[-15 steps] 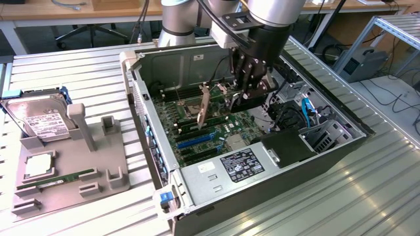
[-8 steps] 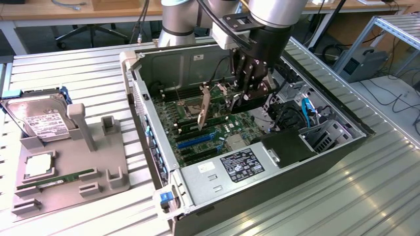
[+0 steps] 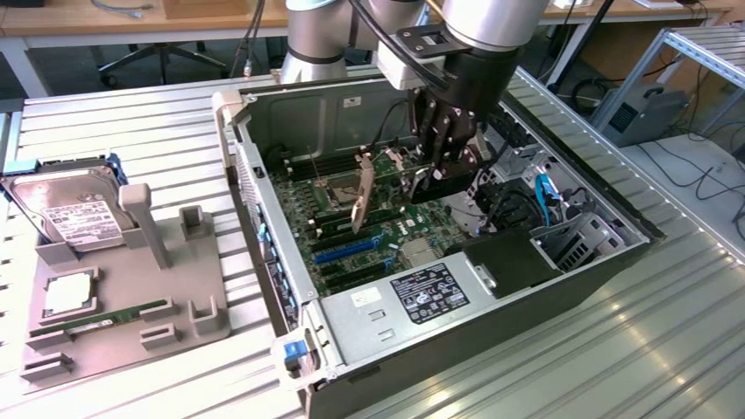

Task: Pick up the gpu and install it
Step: 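Insert the gpu into the slot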

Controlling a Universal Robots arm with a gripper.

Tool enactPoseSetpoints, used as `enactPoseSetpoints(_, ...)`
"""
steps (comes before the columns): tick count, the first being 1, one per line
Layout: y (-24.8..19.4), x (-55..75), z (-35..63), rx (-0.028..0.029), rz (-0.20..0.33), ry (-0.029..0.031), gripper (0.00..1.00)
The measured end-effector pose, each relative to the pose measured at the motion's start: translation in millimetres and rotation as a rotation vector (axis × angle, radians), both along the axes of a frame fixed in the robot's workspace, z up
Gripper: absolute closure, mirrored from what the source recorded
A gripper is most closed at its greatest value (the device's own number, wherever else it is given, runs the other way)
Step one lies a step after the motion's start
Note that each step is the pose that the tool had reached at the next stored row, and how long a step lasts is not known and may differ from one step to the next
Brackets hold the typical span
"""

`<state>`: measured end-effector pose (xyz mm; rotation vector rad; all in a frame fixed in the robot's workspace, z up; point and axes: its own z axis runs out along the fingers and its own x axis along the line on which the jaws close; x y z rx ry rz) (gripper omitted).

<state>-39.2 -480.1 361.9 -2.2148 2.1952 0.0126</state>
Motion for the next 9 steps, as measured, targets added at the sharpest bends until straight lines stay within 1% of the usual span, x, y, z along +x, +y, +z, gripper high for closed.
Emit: enactPoseSetpoints(9, -3.6, 0.0, -0.1, -0.0009, 0.000, 0.0000, 0.73)
